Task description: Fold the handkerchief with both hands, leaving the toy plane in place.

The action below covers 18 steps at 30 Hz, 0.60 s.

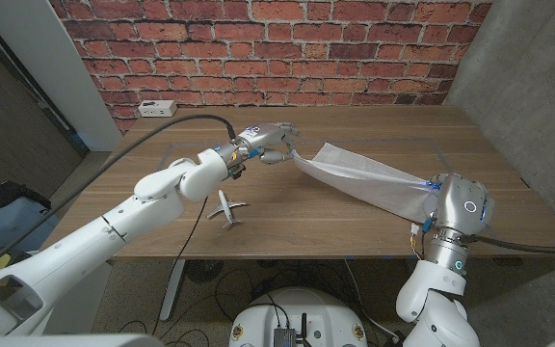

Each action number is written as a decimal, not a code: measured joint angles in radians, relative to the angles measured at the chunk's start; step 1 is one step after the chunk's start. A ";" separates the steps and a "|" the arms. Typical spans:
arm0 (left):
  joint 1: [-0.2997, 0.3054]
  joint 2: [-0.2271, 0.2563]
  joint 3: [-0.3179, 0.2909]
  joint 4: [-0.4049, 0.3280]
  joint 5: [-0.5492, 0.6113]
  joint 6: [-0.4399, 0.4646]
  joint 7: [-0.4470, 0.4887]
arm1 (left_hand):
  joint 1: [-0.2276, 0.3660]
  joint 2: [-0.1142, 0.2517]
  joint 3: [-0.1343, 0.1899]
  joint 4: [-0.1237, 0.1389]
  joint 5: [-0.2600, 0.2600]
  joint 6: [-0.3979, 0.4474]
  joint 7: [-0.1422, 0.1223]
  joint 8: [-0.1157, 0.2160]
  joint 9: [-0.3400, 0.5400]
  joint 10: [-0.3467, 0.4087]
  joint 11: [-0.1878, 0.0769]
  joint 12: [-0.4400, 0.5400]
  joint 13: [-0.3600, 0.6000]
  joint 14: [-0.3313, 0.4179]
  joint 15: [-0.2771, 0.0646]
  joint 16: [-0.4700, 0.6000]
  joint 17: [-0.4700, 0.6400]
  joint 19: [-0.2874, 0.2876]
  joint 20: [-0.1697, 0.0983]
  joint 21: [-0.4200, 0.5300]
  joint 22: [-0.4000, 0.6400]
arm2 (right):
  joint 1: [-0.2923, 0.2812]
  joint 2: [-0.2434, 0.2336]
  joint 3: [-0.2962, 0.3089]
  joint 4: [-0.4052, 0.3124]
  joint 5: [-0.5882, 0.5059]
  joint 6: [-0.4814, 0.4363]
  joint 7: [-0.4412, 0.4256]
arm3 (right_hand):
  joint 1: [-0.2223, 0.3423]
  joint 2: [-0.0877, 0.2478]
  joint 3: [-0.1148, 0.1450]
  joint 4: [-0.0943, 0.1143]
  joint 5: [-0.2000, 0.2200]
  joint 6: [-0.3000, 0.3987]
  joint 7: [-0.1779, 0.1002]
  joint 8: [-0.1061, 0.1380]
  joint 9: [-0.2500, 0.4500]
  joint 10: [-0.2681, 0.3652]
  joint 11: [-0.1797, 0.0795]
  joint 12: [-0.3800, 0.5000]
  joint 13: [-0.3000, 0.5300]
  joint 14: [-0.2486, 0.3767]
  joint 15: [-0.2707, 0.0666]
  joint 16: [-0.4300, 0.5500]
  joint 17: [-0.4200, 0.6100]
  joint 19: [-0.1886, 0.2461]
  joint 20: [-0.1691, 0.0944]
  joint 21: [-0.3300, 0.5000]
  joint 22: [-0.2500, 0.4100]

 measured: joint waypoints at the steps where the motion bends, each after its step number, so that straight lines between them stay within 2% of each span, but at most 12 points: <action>1: -0.011 -0.005 0.003 0.009 -0.001 0.000 -0.003 | 0.000 0.000 0.000 0.000 0.000 0.000 0.000 0.000 0.000 0.000 0.000 0.000 0.000 0.000 0.000 0.000 0.000 0.000 0.000 0.000 0.000 | 0.003 -0.003 0.002 0.000 0.000 0.000 0.007 | 0.000 0.000 0.001 -0.001 0.000 0.000 0.000 0.000 0.000 0.000 0.000 0.000 0.000 0.000 0.000 0.000 0.001 0.000 0.000 0.000 0.000; 4: -0.019 -0.009 0.008 0.016 -0.003 -0.001 -0.010 | 0.000 0.000 0.000 0.000 0.000 0.000 0.000 0.000 0.000 0.000 0.000 0.000 0.000 0.000 0.000 0.000 0.000 0.000 0.000 0.000 0.000 | 0.010 -0.010 0.005 0.001 0.000 0.001 0.012 | -0.004 -0.004 0.001 -0.001 0.000 0.000 0.000 0.000 0.004 0.000 0.000 0.000 0.000 0.000 0.000 0.000 0.002 0.000 0.000 0.004 0.000; 17: -0.119 -0.062 0.062 0.101 0.001 -0.006 -0.036 | 0.000 0.000 0.000 0.000 0.005 0.002 0.002 0.000 0.000 0.011 0.000 0.000 0.000 0.000 0.000 0.000 0.000 0.000 0.000 0.004 0.000 | 0.042 -0.032 0.020 0.019 0.021 0.012 0.067 | -0.007 -0.007 0.005 0.003 0.000 0.000 0.000 0.000 0.002 0.000 0.000 -0.003 0.000 0.000 0.000 -0.013 0.006 -0.005 -0.005 0.008 0.000; 18: -0.124 -0.065 0.066 0.106 0.001 -0.006 -0.037 | 0.000 0.000 0.000 0.000 0.005 0.002 0.002 0.000 0.000 0.011 0.000 0.000 0.000 0.000 0.000 0.000 0.000 0.000 0.000 0.004 0.000 | 0.044 -0.034 0.020 0.019 0.023 0.012 0.071 | -0.022 -0.008 0.005 0.004 0.000 0.000 0.000 0.000 0.002 -0.001 0.000 -0.009 0.000 0.000 0.000 -0.017 0.006 -0.009 -0.002 0.011 0.000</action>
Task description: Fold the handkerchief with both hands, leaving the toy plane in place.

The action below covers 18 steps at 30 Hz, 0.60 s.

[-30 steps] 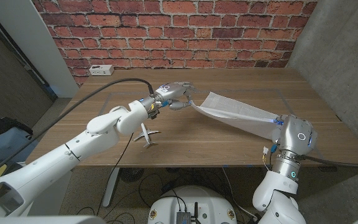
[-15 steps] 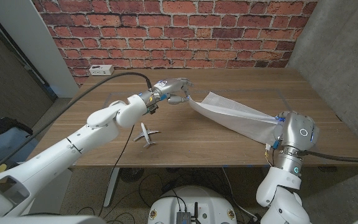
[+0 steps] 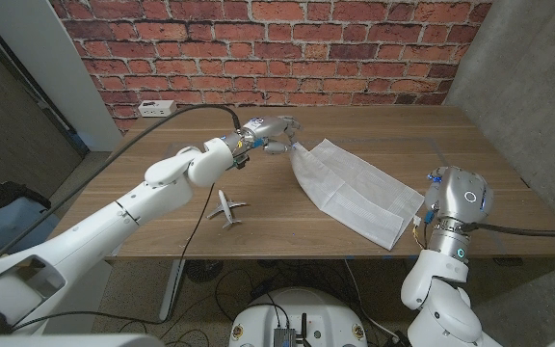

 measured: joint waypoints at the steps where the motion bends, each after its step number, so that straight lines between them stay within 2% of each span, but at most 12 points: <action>1: 0.000 0.000 0.000 0.000 0.000 0.000 0.000 | 0.000 0.000 0.000 0.000 0.000 0.000 0.000 0.000 0.000 0.000 0.000 0.000 0.000 0.000 0.000 0.000 0.000 0.000 0.000 0.000 0.000 | 0.002 -0.002 0.000 0.000 0.001 0.000 0.003 | -0.019 0.001 -0.004 0.012 0.000 -0.006 -0.006 -0.002 0.000 -0.011 0.001 -0.007 -0.001 -0.002 0.001 -0.006 0.000 -0.004 0.004 0.000 0.000; 3: -0.016 -0.009 0.011 0.015 0.002 -0.001 -0.003 | 0.000 0.000 0.000 0.000 0.000 0.000 0.000 0.000 0.000 0.000 0.000 0.000 0.000 0.000 0.000 0.000 0.000 0.000 0.000 0.000 0.000 | 0.006 -0.006 0.000 -0.001 0.009 -0.003 0.021 | -0.058 0.000 -0.014 0.031 0.000 -0.021 -0.012 -0.013 0.000 -0.035 0.002 -0.020 -0.003 -0.027 0.007 -0.020 0.000 -0.015 0.015 0.000 -0.002; 6: -0.030 -0.018 0.022 0.029 0.004 -0.002 -0.005 | 0.000 0.000 0.000 0.000 0.000 0.000 0.000 0.000 0.000 0.000 0.000 0.000 0.000 0.000 0.000 0.000 0.000 0.000 0.000 0.000 0.000 | 0.011 -0.014 -0.001 -0.006 0.021 -0.014 0.053 | -0.102 -0.006 -0.030 0.049 0.000 -0.054 -0.016 -0.030 -0.004 -0.071 -0.001 -0.041 -0.003 -0.067 0.017 -0.045 -0.004 -0.032 0.024 0.000 -0.005; 8: -0.036 -0.022 0.027 0.036 0.007 -0.004 -0.007 | 0.000 0.000 0.000 0.000 0.000 0.000 0.000 0.000 0.000 0.000 0.000 0.000 0.000 0.000 0.000 0.000 0.000 0.000 0.000 0.000 0.000 | 0.024 -0.041 -0.009 -0.027 0.029 -0.023 0.072 | -0.134 -0.009 -0.042 0.060 0.001 -0.077 -0.019 -0.042 -0.005 -0.099 0.002 -0.057 -0.007 -0.096 0.024 -0.061 -0.008 -0.043 0.032 0.000 -0.007; 10: -0.045 -0.030 0.035 0.048 0.007 -0.004 -0.007 | 0.000 0.000 0.000 0.000 0.000 0.000 0.000 0.000 0.000 0.000 0.000 0.000 0.000 0.000 0.000 0.000 0.000 0.000 0.000 0.000 0.000 | 0.025 -0.043 -0.010 -0.029 0.047 -0.036 0.108 | -0.171 -0.013 -0.057 0.076 0.004 -0.101 -0.018 -0.055 -0.008 -0.124 0.006 -0.070 -0.008 -0.121 0.033 -0.075 -0.011 -0.054 0.043 -0.002 -0.010; 11: -0.049 -0.032 0.038 0.051 0.008 -0.004 -0.009 | 0.000 0.000 0.000 0.000 0.000 0.000 0.000 0.000 0.000 0.000 0.000 0.000 0.000 0.000 0.000 0.000 0.000 0.000 0.000 0.000 0.000 | 0.035 -0.066 -0.013 -0.051 0.056 -0.041 0.121 | -0.191 -0.018 -0.064 0.083 0.005 -0.116 -0.018 -0.064 -0.010 -0.134 0.010 -0.075 -0.008 -0.134 0.036 -0.083 -0.012 -0.059 0.049 -0.006 -0.010; 12: -0.052 -0.034 0.042 0.056 0.008 -0.004 -0.009 | 0.000 0.000 0.000 0.000 0.000 0.000 0.000 0.000 0.000 0.000 0.000 0.000 0.000 0.000 0.000 0.000 0.000 0.000 0.000 0.000 0.000 | 0.039 -0.074 -0.015 -0.059 0.065 -0.050 0.136 | -0.220 -0.032 -0.075 0.094 0.004 -0.135 -0.008 -0.072 -0.012 -0.148 0.013 -0.082 -0.008 -0.148 0.040 -0.091 -0.015 -0.066 0.055 -0.009 -0.010; 13: -0.053 -0.035 0.043 0.057 0.008 -0.004 -0.009 | 0.000 0.000 0.000 0.000 0.000 0.000 0.000 0.000 0.000 0.000 0.000 0.000 0.000 0.000 0.000 0.000 0.000 0.000 0.000 0.000 0.000 | 0.039 -0.074 -0.015 -0.059 0.069 -0.053 0.141 | -0.239 -0.047 -0.079 0.097 0.006 -0.151 -0.014 -0.079 -0.014 -0.166 0.016 -0.090 -0.007 -0.166 0.044 -0.100 -0.017 -0.076 0.060 -0.012 -0.010; 15: -0.059 -0.039 0.049 0.066 0.008 -0.004 -0.009 | 0.000 0.000 0.000 0.000 0.000 0.000 0.000 0.000 0.000 0.000 0.000 0.000 0.000 0.000 0.000 0.000 0.000 0.000 0.000 0.000 0.000 | 0.039 -0.074 -0.015 -0.059 0.093 -0.063 0.168 | -0.257 -0.049 -0.086 0.105 0.015 -0.183 -0.021 -0.093 -0.014 -0.196 0.019 -0.104 -0.005 -0.197 0.052 -0.117 -0.021 -0.093 0.068 -0.020 -0.014; 16: -0.062 -0.041 0.051 0.069 0.009 -0.005 -0.010 | 0.000 0.000 0.000 0.000 0.000 0.000 0.000 0.000 0.000 0.000 0.000 0.000 0.000 0.000 0.000 0.000 0.000 0.000 0.000 0.000 0.000 | 0.048 -0.094 -0.016 -0.078 0.107 -0.066 0.181 | -0.266 -0.052 -0.087 0.106 0.018 -0.197 -0.025 -0.098 -0.014 -0.208 0.018 -0.109 -0.005 -0.210 0.055 -0.124 -0.022 -0.098 0.073 -0.021 -0.014; 18: -0.064 -0.044 0.054 0.074 0.008 -0.005 -0.009 | 0.000 0.000 0.000 0.000 0.000 0.000 0.000 0.000 0.000 0.000 0.000 0.000 0.000 0.002 -0.002 0.000 0.002 0.000 0.000 0.000 0.000 | 0.052 -0.101 -0.016 -0.086 0.122 -0.069 0.194 | -0.268 -0.053 -0.087 0.106 0.023 -0.227 -0.032 -0.105 -0.018 -0.232 0.018 -0.119 -0.001 -0.234 0.061 -0.137 -0.026 -0.111 0.079 -0.031 -0.014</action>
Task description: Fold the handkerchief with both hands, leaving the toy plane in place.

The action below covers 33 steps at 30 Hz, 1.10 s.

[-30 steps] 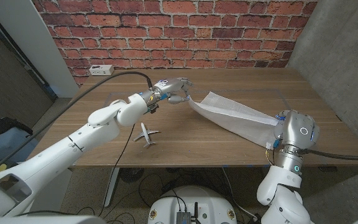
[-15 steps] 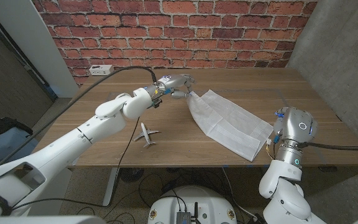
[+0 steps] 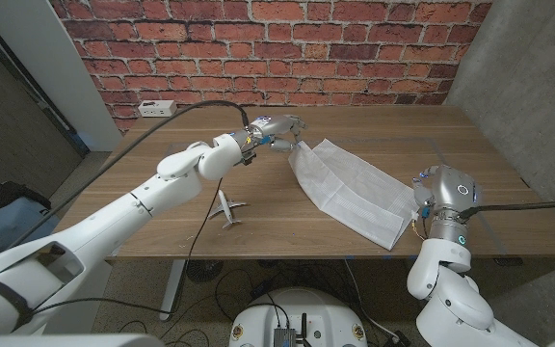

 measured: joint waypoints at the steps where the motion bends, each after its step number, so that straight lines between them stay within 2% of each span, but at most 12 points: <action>1: -0.001 -0.002 0.002 0.005 0.000 0.000 0.000 | 0.000 0.000 0.000 0.000 0.000 0.000 0.000 0.000 0.000 0.000 0.000 0.000 0.000 0.002 -0.002 0.000 0.001 0.003 0.003 0.000 0.000 | 0.000 0.000 0.000 0.000 0.017 -0.001 0.013 | -0.004 -0.004 0.000 0.000 0.004 -0.012 -0.001 -0.004 -0.001 -0.011 0.001 -0.004 0.001 -0.011 0.003 -0.007 -0.004 -0.005 0.002 0.000 0.000; 3: -0.001 -0.005 0.004 0.011 0.000 0.000 0.000 | 0.000 0.000 0.000 0.000 0.000 0.000 0.000 0.000 0.000 0.000 0.000 0.000 0.000 0.002 -0.002 0.000 0.001 0.003 0.003 0.000 0.000 | 0.000 0.000 0.000 0.000 0.042 -0.001 0.029 | -0.004 -0.003 0.000 0.000 0.010 -0.038 -0.006 -0.004 -0.001 -0.040 0.004 -0.016 0.001 -0.042 0.006 -0.024 -0.010 -0.018 0.007 -0.008 0.000; 4: -0.001 -0.006 0.004 0.014 -0.005 -0.002 0.018 | 0.000 0.000 0.000 0.000 0.000 0.000 0.000 0.000 0.000 0.000 0.000 0.000 0.000 0.002 -0.002 0.000 0.001 0.003 0.003 0.000 0.000 | 0.009 -0.022 0.007 -0.021 0.059 0.001 0.038 | -0.014 -0.005 0.000 0.000 0.014 -0.052 -0.009 -0.004 -0.001 -0.058 0.003 -0.023 0.003 -0.059 0.008 -0.034 -0.013 -0.027 0.009 -0.013 0.000; 6: -0.001 -0.007 0.005 0.017 -0.007 -0.002 0.024 | 0.000 0.000 0.000 0.000 0.000 0.000 0.000 0.000 0.000 0.000 0.000 -0.006 0.000 0.002 -0.002 0.000 0.001 0.003 0.003 0.000 0.000 | 0.012 -0.032 0.016 -0.031 0.081 0.008 0.051 | -0.026 -0.006 0.000 0.000 0.019 -0.082 -0.014 -0.004 -0.001 -0.088 0.004 -0.034 0.005 -0.101 0.012 -0.055 -0.021 -0.044 0.016 -0.022 0.000; 9: 0.001 -0.009 0.005 0.024 -0.012 -0.003 0.042 | 0.000 0.000 0.000 0.000 0.000 0.000 0.000 0.000 0.000 0.000 0.000 -0.008 0.000 0.002 -0.002 0.000 0.001 0.003 0.003 0.000 0.000 | 0.017 -0.048 0.030 -0.044 0.128 0.028 0.076 | -0.049 -0.017 -0.011 0.011 0.029 -0.130 -0.020 -0.011 -0.001 -0.134 0.006 -0.051 0.005 -0.160 0.018 -0.085 -0.031 -0.065 0.026 -0.035 0.000; 16: 0.024 -0.011 -0.005 0.038 -0.027 -0.011 0.095 | 0.000 0.000 0.002 0.002 0.000 0.000 0.000 0.000 0.000 -0.004 0.004 -0.008 0.000 0.002 -0.002 0.004 0.000 0.003 0.003 0.000 0.000 | 0.039 -0.081 0.047 -0.064 0.221 0.069 0.124 | -0.098 -0.029 -0.037 0.026 0.040 -0.198 -0.023 -0.011 -0.001 -0.204 0.021 -0.071 0.005 -0.237 0.023 -0.122 -0.044 -0.106 0.046 -0.058 0.000; 21: 0.042 -0.013 -0.014 0.048 -0.036 -0.016 0.124 | -0.002 -0.002 0.002 0.007 0.000 0.000 0.000 0.000 0.000 -0.004 0.004 -0.008 0.000 0.013 -0.002 0.005 0.000 0.005 0.005 0.008 0.000 | 0.056 -0.101 0.050 -0.074 0.280 0.082 0.163 | -0.104 -0.035 -0.047 0.024 0.049 -0.229 -0.023 -0.011 -0.001 -0.259 0.027 -0.083 0.002 -0.294 0.025 -0.148 -0.057 -0.141 0.058 -0.075 0.000; 25: 0.059 -0.017 -0.023 0.061 -0.056 -0.026 0.175 | -0.002 -0.002 0.000 0.009 -0.001 -0.007 -0.007 0.000 0.000 -0.004 0.004 -0.008 0.000 0.013 -0.002 0.005 0.004 0.009 0.009 0.008 0.000 | 0.099 -0.138 0.048 -0.089 0.334 0.085 0.199 | -0.104 -0.035 -0.052 0.019 0.059 -0.259 -0.032 -0.011 -0.006 -0.307 0.028 -0.090 -0.002 -0.345 0.027 -0.168 -0.072 -0.175 0.068 -0.095 0.000; 28: 0.069 -0.020 -0.027 0.069 -0.062 -0.030 0.189 | -0.001 -0.003 -0.002 0.012 -0.006 -0.012 -0.012 0.011 0.000 -0.004 0.004 -0.008 0.000 0.013 -0.002 0.005 0.005 0.009 0.009 0.008 0.000 | 0.111 -0.147 0.044 -0.092 0.366 0.085 0.218 | -0.104 -0.035 -0.047 0.015 0.062 -0.270 -0.036 -0.011 -0.006 -0.325 0.032 -0.090 -0.006 -0.371 0.028 -0.176 -0.081 -0.193 0.075 -0.106 0.000; 29: 0.073 -0.021 -0.029 0.073 -0.074 -0.040 0.216 | -0.001 -0.003 -0.002 0.012 -0.006 -0.015 -0.015 0.014 0.000 -0.004 0.004 -0.008 0.000 0.013 -0.002 0.005 0.005 0.009 0.009 0.008 0.000 | 0.138 -0.163 0.034 -0.097 0.376 0.085 0.224 | -0.104 -0.035 -0.047 0.015 0.066 -0.274 -0.040 -0.011 -0.006 -0.332 0.032 -0.090 -0.007 -0.376 0.030 -0.176 -0.083 -0.200 0.075 -0.108 0.000; 33: 0.084 -0.027 -0.034 0.088 -0.088 -0.053 0.245 | 0.000 0.001 -0.007 0.016 -0.010 -0.019 -0.019 0.015 0.000 -0.004 0.004 -0.008 0.000 0.013 -0.002 0.005 0.005 0.009 0.009 0.008 0.000 | 0.165 -0.180 0.024 -0.101 0.422 0.090 0.247 | -0.104 -0.035 -0.051 0.011 0.067 -0.294 -0.045 -0.011 -0.006 -0.348 0.034 -0.090 -0.007 -0.395 0.033 -0.176 -0.088 -0.220 0.080 -0.118 0.000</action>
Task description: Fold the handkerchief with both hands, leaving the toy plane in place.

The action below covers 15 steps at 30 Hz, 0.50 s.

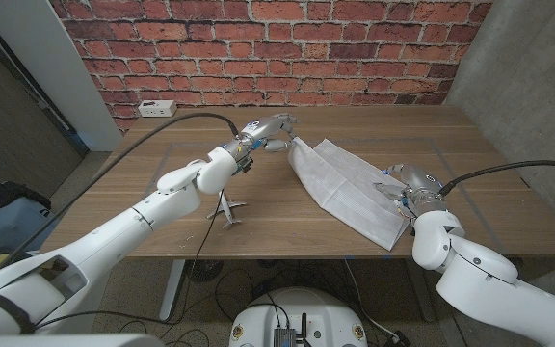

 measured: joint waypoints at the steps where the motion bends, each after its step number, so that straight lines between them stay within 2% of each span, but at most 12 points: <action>1: 0.003 -0.002 -0.001 0.004 -0.006 -0.006 0.008 | -0.001 0.001 0.000 0.000 0.000 0.000 0.000 0.000 0.000 0.000 0.000 0.000 0.000 0.000 0.000 0.000 0.000 0.000 0.000 0.000 0.000 | 0.008 -0.005 -0.003 -0.001 0.003 0.001 0.002 | 0.000 0.000 0.000 0.000 0.000 -0.001 -0.001 0.000 0.000 -0.004 -0.004 0.000 0.000 -0.004 -0.001 0.000 0.000 -0.002 -0.002 -0.003 0.000; 5: 0.010 -0.006 -0.004 0.013 -0.014 -0.018 0.036 | -0.005 0.005 0.000 0.000 -0.002 -0.005 -0.005 0.000 0.000 0.000 0.000 0.000 0.000 0.000 0.000 0.000 0.000 0.000 0.000 0.000 0.001 | 0.045 -0.022 -0.023 -0.002 0.041 0.010 0.021 | 0.000 0.000 0.000 0.000 0.000 -0.005 -0.005 0.000 0.000 -0.022 -0.004 0.000 -0.005 -0.017 0.004 0.000 -0.004 -0.011 0.003 -0.008 0.000; 15: 0.034 -0.015 -0.020 0.035 -0.044 -0.063 0.106 | -0.014 0.015 -0.002 0.009 -0.002 -0.016 -0.016 0.000 0.000 0.000 0.000 0.000 0.005 0.009 0.002 0.008 0.005 0.000 0.000 0.007 0.005 | 0.150 -0.055 -0.096 0.002 0.101 0.004 0.073 | -0.006 -0.006 -0.011 -0.011 0.007 -0.080 0.006 -0.004 0.000 -0.065 0.004 0.000 -0.009 -0.051 0.013 0.000 -0.012 -0.030 0.006 -0.024 0.000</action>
